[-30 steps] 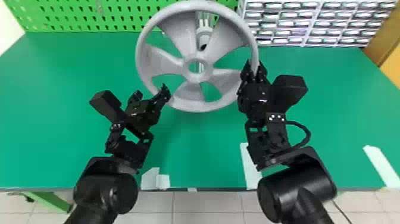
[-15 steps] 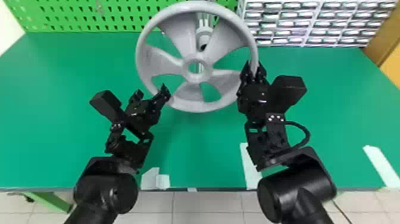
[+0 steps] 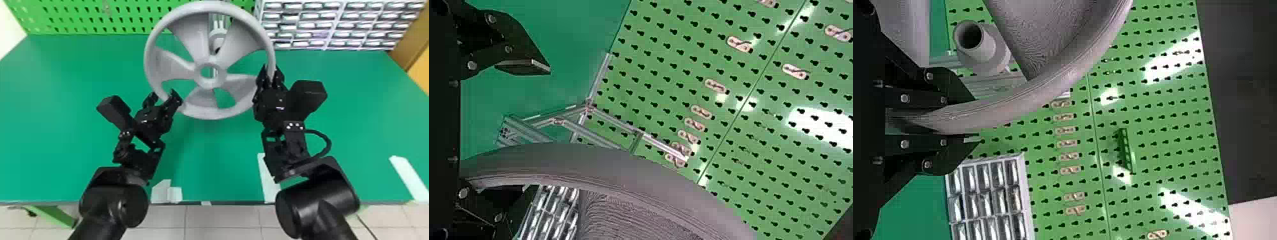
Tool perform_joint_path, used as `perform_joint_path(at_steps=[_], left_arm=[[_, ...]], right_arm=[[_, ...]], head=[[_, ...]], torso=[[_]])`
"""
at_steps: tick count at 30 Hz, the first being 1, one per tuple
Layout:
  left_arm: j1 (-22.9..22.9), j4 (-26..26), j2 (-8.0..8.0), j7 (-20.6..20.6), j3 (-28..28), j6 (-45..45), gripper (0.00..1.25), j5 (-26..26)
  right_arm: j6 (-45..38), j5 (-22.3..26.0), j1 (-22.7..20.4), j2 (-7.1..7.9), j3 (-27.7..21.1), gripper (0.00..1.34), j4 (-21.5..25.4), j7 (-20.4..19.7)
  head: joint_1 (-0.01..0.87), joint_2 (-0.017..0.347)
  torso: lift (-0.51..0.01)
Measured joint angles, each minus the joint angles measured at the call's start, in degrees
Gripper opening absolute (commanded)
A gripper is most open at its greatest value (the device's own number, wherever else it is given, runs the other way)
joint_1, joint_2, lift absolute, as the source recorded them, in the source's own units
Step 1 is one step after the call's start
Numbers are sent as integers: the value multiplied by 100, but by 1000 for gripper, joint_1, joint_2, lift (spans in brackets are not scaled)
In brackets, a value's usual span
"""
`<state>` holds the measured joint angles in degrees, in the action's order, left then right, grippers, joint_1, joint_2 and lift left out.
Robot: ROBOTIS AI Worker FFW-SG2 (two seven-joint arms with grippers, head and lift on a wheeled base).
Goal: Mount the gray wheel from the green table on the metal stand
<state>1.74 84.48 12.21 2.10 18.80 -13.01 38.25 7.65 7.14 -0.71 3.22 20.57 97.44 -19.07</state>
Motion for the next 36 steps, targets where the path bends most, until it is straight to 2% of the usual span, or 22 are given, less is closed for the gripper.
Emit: perform_joint_path(at_steps=[6, 14, 27, 36], left_arm=[[2, -2, 0, -1, -2, 0, 670, -1], [8, -9, 0, -6, 1, 0, 471, 8], [41, -11, 0, -8, 18, -32, 433, 16], [228, -55, -5, -40, 59, -45, 426, -40]], right_arm=[[0, 2, 9, 5, 13, 212, -3, 0], [0, 12, 10, 16, 31, 213, -7, 1], [-7, 42, 12, -1, -11, 213, -10, 0], [-34, 78, 104, -28, -86, 212, -104, 0]], head=[[868, 52], [868, 52], [868, 52], [868, 52]], torso=[[-93], [-93], [-93], [-93]])
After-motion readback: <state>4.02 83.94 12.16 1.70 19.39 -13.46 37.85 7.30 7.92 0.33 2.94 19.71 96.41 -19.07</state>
